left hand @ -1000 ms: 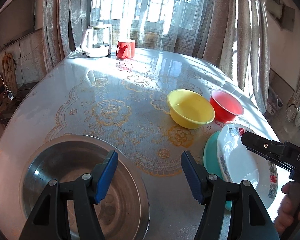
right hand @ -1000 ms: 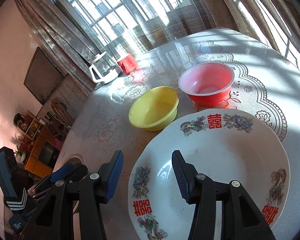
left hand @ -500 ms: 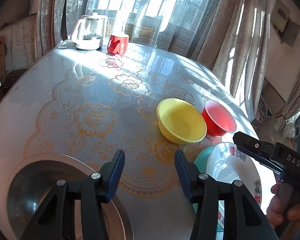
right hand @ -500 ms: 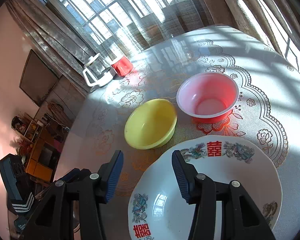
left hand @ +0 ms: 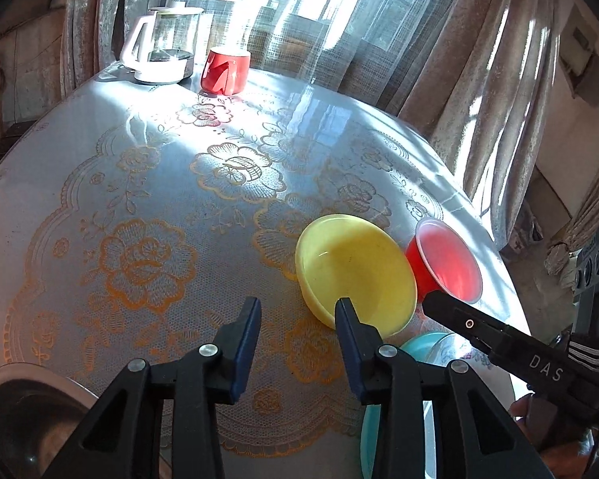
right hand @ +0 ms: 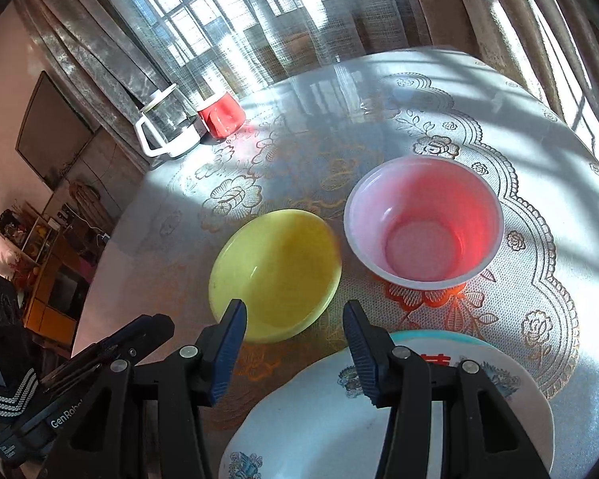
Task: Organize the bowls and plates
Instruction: 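Reach both tools to the yellow bowl and grip its rim, then lift the yellow bowl with both tools and carry it over the steel bowl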
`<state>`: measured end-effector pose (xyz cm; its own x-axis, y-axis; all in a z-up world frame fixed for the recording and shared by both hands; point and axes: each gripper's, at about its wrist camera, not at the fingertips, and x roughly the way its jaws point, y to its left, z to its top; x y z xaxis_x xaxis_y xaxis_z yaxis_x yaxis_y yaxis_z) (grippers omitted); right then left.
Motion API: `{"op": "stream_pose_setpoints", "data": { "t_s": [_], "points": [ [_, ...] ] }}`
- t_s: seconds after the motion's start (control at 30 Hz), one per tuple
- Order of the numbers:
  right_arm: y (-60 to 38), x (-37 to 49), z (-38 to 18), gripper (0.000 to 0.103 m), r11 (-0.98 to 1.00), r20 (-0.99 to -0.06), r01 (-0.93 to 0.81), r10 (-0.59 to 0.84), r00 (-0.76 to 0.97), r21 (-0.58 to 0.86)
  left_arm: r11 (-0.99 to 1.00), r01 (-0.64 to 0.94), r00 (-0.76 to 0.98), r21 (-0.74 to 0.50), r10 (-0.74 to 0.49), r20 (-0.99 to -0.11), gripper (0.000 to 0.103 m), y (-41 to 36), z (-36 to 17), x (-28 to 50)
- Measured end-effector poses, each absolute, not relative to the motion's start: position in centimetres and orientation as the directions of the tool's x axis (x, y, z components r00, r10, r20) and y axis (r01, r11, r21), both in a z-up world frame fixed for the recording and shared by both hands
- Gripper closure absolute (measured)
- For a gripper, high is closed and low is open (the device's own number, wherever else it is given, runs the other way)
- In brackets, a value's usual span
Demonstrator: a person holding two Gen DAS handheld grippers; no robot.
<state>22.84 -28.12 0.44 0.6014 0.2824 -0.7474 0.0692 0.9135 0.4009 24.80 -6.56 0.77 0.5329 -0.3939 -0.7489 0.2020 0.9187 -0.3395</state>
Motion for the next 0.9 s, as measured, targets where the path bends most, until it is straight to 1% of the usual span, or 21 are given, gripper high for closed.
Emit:
{"op": "stream_pose_setpoints", "data": {
  "t_s": [0.2,0.37,0.4,0.43,0.47,0.5,0.53,0.67,0.9],
  "points": [
    [-28.2,24.4,-0.6,0.052,0.918,-0.774,0.079,0.278,0.569,0.388,0.903,0.178,0.491,-0.392,-0.427,-0.76,0.065,-7.3,-0.6,26.8],
    [-28.0,25.4,-1.6,0.052,0.922,-0.794,0.087,0.273,0.543,0.376,0.913,0.158,0.461,-0.376,-0.405,-0.79,0.066,-8.3,-2.1,28.1],
    [-28.0,25.6,-1.8,0.052,0.922,-0.797,0.088,0.275,0.538,0.377,0.913,0.157,0.452,-0.378,-0.406,-0.794,0.075,-8.5,-2.4,28.2],
    [-27.9,25.9,-2.0,0.057,0.921,-0.801,0.09,0.277,0.53,0.378,0.906,0.168,0.439,-0.388,-0.422,-0.794,0.081,-8.6,-2.7,28.3],
    [-27.8,26.1,-2.1,0.063,0.926,-0.804,0.086,0.27,0.53,0.368,0.9,0.178,0.432,-0.397,-0.434,-0.79,0.083,-8.7,-2.9,28.2],
    [-27.6,26.2,-2.2,0.066,0.925,-0.802,0.074,0.282,0.527,0.374,0.899,0.186,0.432,-0.397,-0.438,-0.788,0.085,-8.8,-2.9,28.0],
    [-27.5,26.2,-2.2,0.068,0.926,-0.802,0.068,0.284,0.525,0.372,0.901,0.193,0.437,-0.388,-0.433,-0.788,0.085,-8.9,-2.8,27.8],
    [-26.9,26.3,-2.2,0.071,0.935,-0.809,0.05,0.275,0.52,0.35,0.905,0.191,0.454,-0.381,-0.426,-0.783,0.085,-8.1,-2.3,27.4],
    [-25.3,26.0,-1.9,0.07,0.934,-0.811,-0.002,0.312,0.496,0.358,0.926,0.168,0.442,-0.339,-0.378,-0.813,0.084,-6.8,-2.6,26.3]
  ]
}}
